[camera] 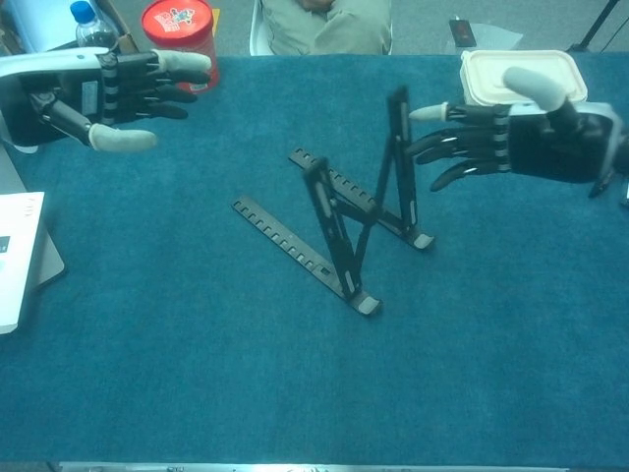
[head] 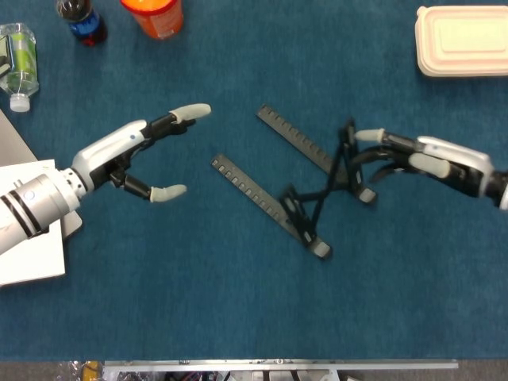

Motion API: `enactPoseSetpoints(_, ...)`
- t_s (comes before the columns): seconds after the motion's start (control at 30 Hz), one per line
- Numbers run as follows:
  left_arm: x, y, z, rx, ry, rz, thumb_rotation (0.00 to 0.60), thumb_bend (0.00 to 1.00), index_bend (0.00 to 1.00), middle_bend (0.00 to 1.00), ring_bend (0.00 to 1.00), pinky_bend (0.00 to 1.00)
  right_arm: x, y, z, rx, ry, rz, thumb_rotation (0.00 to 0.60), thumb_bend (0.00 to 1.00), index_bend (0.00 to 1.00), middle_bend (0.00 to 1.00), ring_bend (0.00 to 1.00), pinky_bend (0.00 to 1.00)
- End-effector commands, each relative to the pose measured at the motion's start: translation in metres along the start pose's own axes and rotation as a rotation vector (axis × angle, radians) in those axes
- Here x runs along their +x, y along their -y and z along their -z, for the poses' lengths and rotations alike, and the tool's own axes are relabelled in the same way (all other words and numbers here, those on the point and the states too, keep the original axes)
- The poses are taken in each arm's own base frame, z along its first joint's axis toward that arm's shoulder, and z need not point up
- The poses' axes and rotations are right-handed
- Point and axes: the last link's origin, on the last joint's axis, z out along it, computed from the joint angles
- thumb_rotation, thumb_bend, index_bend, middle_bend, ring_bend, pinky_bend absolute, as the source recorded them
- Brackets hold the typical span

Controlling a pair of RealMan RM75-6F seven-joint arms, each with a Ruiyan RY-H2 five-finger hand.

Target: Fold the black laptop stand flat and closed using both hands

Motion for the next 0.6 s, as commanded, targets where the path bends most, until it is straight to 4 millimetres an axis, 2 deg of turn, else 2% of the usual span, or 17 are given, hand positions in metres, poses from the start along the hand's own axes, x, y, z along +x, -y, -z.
enactPoseSetpoints(0.03,0.001,0.001,0.002,0.003,-0.004,0.0,0.6,0.28,0.0,0.0,0.0,0.0,0.003,0.01,-0.001,0.043,-0.003,0.04,0.148,0.12,0.0,0.18,0.1,0.21)
enactPoseSetpoints(0.2,0.002,0.001,0.004,0.003,-0.009,0.007,0.6,0.28,0.0,0.0,0.0,0.0,0.006,0.025,0.002,0.083,-0.045,0.088,0.148,0.12,0.0,0.18,0.1,0.21)
enactPoseSetpoints(0.6,-0.001,0.001,0.008,0.007,0.001,-0.043,0.6,0.28,0.0,0.0,0.0,0.0,0.002,0.029,0.022,0.074,-0.076,0.112,0.146,0.12,0.0,0.18,0.1,0.21)
